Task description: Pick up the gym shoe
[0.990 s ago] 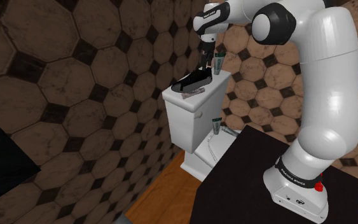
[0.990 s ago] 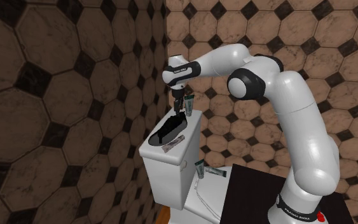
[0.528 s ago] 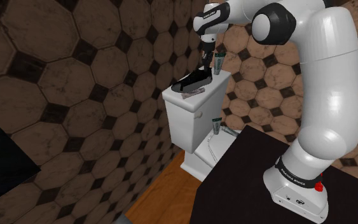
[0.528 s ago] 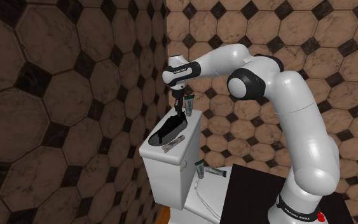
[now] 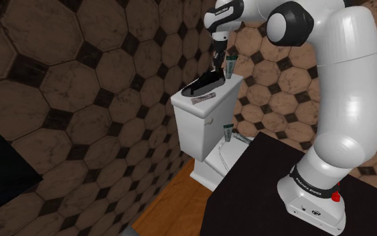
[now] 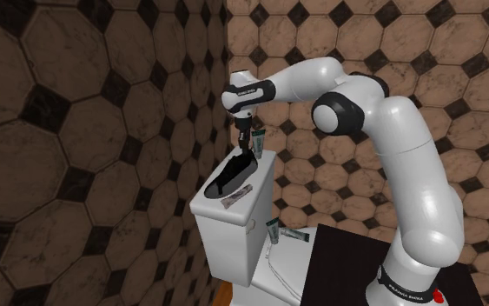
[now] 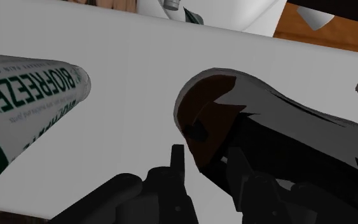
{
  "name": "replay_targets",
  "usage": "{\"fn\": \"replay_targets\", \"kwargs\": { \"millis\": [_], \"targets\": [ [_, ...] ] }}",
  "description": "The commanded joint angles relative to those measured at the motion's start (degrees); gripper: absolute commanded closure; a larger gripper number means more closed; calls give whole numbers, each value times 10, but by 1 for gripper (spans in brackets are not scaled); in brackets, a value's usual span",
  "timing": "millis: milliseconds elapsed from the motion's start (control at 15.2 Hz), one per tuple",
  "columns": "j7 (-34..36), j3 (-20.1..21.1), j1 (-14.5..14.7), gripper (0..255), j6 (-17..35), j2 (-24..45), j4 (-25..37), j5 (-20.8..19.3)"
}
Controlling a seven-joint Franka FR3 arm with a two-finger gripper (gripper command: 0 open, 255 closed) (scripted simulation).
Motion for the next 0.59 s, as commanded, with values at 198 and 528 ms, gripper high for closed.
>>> {"fn": "replay_targets", "kwargs": {
  "millis": [198,528],
  "targets": [
    [2,-2,-2,255,-37,-6,32,-2],
    [3,-3,-4,255,-73,-10,65,-4]
  ]
}}
